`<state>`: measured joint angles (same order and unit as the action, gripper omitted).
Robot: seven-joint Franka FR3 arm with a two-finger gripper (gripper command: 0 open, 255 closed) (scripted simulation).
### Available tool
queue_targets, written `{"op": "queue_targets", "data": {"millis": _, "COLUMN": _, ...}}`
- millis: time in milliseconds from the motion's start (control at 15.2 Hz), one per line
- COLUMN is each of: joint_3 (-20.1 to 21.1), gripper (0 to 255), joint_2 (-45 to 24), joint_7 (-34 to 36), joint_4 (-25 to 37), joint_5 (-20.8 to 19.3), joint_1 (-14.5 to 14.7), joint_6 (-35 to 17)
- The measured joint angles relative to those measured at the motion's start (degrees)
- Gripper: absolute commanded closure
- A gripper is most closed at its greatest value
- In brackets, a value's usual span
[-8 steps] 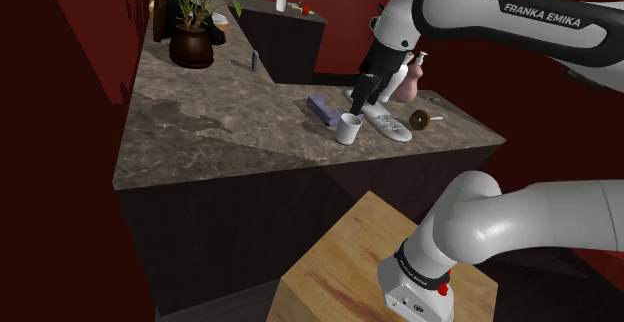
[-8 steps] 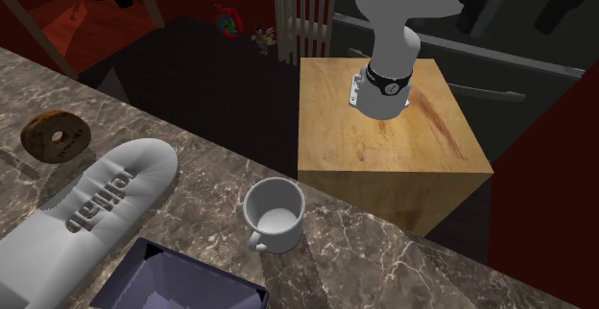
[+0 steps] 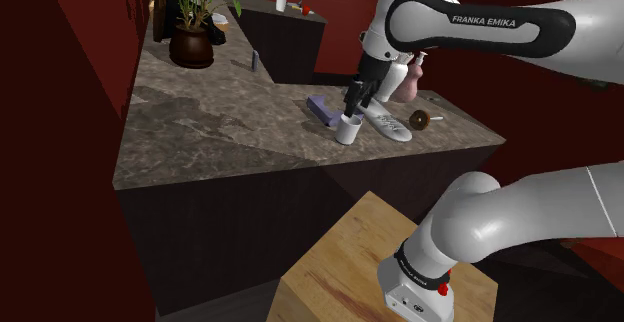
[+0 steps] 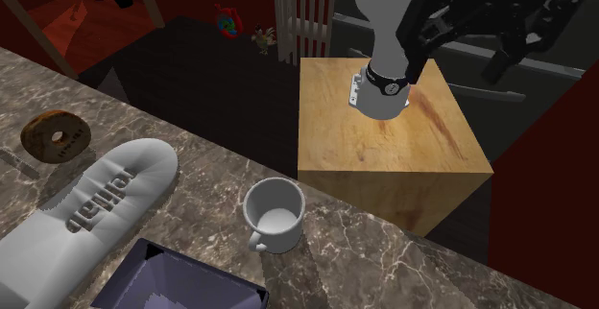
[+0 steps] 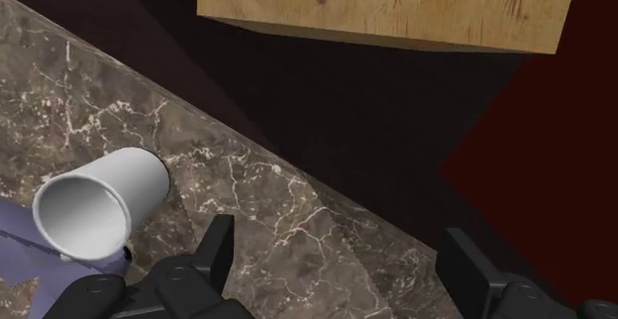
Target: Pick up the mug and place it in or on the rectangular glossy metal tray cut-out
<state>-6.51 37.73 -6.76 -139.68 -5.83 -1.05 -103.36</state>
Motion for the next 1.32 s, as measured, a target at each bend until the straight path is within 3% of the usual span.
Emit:
{"op": "queue_targets", "data": {"millis": 660, "joint_3": -7.34, "gripper": 0, "joint_2": -17.98, "joint_7": -6.17, "joint_4": 4.21, "joint_5": -2.93, "joint_1": -2.97, "joint_6": -11.49}}
{"op": "queue_targets", "data": {"millis": 1122, "joint_3": -11.83, "gripper": 0, "joint_2": -32.89, "joint_7": -11.31, "joint_4": 10.7, "joint_5": -1.77, "joint_1": -4.79, "joint_6": -18.36}}
{"op": "queue_targets", "data": {"millis": 1320, "joint_3": -12.51, "gripper": 0, "joint_2": -35.56, "joint_7": -12.45, "joint_4": 11.71, "joint_5": -1.32, "joint_1": -5.29, "joint_6": -19.72}}
